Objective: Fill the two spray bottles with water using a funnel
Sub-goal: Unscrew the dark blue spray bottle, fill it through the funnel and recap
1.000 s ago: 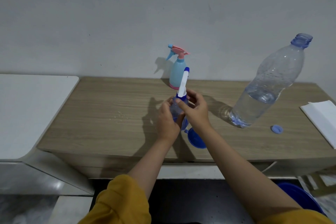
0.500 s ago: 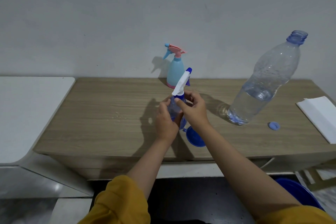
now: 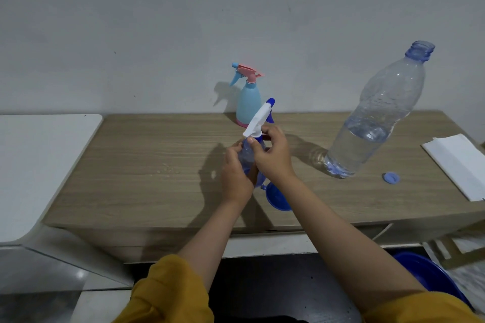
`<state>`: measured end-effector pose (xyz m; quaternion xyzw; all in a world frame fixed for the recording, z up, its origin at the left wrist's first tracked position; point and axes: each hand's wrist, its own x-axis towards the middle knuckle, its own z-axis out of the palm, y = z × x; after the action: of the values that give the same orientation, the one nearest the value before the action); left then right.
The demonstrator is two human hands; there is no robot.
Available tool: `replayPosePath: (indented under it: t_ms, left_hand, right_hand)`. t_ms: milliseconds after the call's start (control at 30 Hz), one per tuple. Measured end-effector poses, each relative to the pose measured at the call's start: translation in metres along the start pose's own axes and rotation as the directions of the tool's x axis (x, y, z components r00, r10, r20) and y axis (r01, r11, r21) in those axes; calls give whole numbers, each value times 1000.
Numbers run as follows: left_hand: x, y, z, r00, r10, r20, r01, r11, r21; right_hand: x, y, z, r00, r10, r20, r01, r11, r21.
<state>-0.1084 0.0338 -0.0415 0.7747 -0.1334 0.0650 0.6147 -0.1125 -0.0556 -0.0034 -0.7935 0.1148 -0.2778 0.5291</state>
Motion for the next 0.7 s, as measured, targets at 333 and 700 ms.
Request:
replayPosePath:
  t_ms: [333, 700]
  left_hand:
    - [-1, 7, -3, 998, -67, 6, 67, 986, -153]
    - [5, -15, -20, 987, -89, 131, 102, 990, -98]
  right_hand:
    - [-12, -3, 4, 985, 81, -151, -68, 994, 84]
    - [11, -4, 16, 993, 111, -29, -109, 992, 69]
